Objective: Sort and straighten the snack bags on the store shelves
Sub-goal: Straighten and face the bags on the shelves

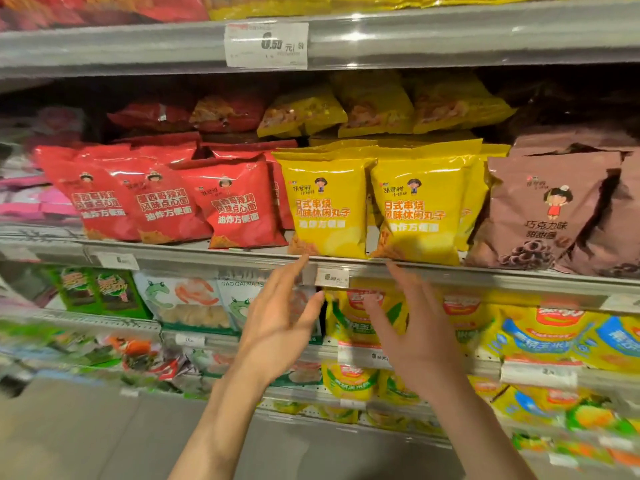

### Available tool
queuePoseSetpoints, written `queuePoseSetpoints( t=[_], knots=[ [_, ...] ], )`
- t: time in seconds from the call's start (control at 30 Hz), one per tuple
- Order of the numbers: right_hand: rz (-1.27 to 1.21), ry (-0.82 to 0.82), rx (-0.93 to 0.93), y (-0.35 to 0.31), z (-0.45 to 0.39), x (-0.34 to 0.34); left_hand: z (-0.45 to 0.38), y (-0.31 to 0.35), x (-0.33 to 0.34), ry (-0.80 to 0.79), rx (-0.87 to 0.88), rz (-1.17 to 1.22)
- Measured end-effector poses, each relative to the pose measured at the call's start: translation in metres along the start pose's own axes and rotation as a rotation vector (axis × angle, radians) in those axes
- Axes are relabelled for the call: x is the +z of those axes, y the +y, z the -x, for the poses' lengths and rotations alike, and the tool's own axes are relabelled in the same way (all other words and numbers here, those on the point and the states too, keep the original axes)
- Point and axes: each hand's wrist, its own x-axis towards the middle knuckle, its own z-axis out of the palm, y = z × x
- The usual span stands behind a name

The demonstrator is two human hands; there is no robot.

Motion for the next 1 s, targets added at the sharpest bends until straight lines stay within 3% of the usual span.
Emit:
queuePoseSetpoints(
  t=[0.17,0.37,0.57,0.7,0.83,1.0],
  knots=[
    [0.01,-0.104,0.1,-0.011,0.008,0.024,0.018,-0.033,-0.016,-0.028,-0.047,0.1],
    [0.01,0.045,0.141,-0.055,0.008,0.074,0.005,-0.092,-0.069,-0.062,-0.043,0.104],
    [0.044,0.126,-0.035,-0.119,-0.012,0.127,-0.017,-0.142,-0.146,0.019,0.003,0.055],
    [0.103,0.272,-0.232,-0.159,-0.046,0.149,-0.042,-0.158,-0.176,0.24,0.088,-0.011],
    [0.103,0.317,0.016,-0.199,-0.082,0.163,-0.079,-0.165,-0.186,0.386,0.097,-0.055],
    [0.111,0.262,0.048,-0.207,-0.099,0.185,-0.104,-0.171,-0.186,0.369,0.107,-0.1]
  ],
)
